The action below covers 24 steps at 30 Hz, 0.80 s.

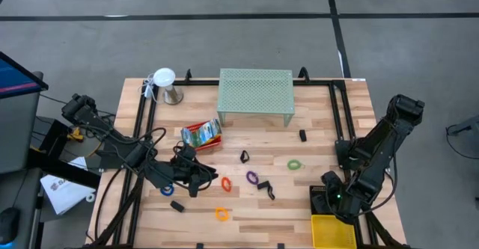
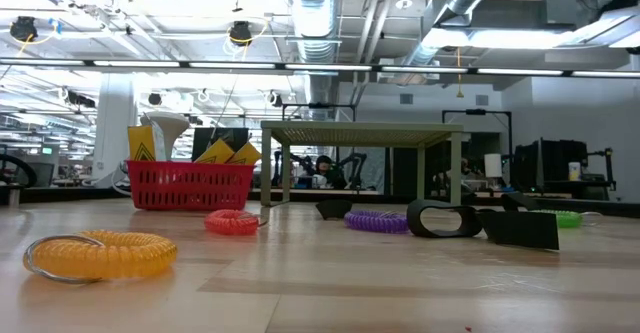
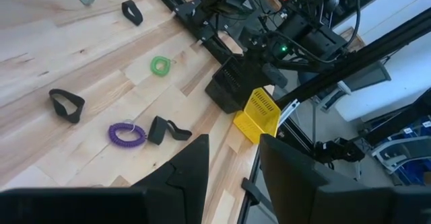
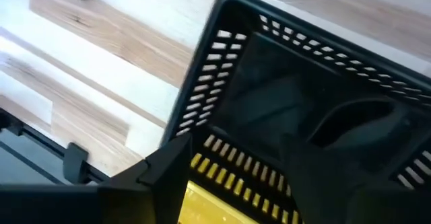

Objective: Pick & Place Office Desk Supplies
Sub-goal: Put the black rubber band into the black bin

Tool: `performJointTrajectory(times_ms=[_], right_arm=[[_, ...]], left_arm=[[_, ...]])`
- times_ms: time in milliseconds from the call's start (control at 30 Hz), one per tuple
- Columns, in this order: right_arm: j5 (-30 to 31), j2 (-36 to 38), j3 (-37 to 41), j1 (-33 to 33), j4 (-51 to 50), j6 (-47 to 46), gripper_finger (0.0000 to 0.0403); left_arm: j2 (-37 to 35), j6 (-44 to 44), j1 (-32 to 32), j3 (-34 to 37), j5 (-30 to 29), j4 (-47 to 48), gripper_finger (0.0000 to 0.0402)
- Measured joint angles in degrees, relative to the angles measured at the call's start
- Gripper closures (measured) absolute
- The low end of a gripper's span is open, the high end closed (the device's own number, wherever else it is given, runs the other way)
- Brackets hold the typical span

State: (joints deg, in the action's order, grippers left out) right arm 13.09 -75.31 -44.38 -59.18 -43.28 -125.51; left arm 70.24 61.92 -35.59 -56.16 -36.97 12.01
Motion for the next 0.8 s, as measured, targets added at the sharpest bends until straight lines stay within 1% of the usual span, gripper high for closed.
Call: performJointTrajectory(times_ms=[67,133,200,267,400,500,533,633,700,800], right_arm=[[1.7,0.0,-0.5,0.0,0.2,0.2,0.0180],[4.0,0.0,-1.8,0.0,0.0,0.4,0.0182],[7.3,0.0,-3.2,0.0,-0.6,0.9,0.0185],[11.0,0.0,-5.0,0.0,-1.6,1.1,0.0188],[18.1,0.0,-8.6,0.2,-3.1,1.0,0.0190],[22.5,0.0,-10.8,1.0,-3.0,1.9,0.0188],[23.6,0.0,-11.5,1.3,-2.9,2.8,0.0187],[25.9,0.0,-13.5,2.8,-2.7,6.1,0.0180],[26.0,0.0,-14.3,3.9,-2.6,8.7,0.0176],[26.0,0.0,-14.8,5.3,-1.1,11.7,0.0174]], left_arm=[[0.0,-0.1,0.0,0.0,0.3,0.5,0.0275],[0.0,-0.1,0.0,0.0,2.2,2.9,0.0275],[0.0,0.1,-0.2,0.0,5.6,6.3,0.0275],[0.0,2.4,-0.7,0.0,9.3,10.3,0.0275],[0.0,13.4,-1.7,0.0,17.3,23.0,0.0272],[0.0,24.6,-3.2,0.1,22.3,33.9,0.0261],[0.0,27.4,-3.7,0.7,23.6,35.4,0.0254],[0.0,32.8,-4.6,4.2,26.9,34.2,0.0225],[0.2,35.3,-5.7,7.1,27.6,29.2,0.0200],[2.5,38.6,-6.6,11.4,28.5,20.4,0.0164]])
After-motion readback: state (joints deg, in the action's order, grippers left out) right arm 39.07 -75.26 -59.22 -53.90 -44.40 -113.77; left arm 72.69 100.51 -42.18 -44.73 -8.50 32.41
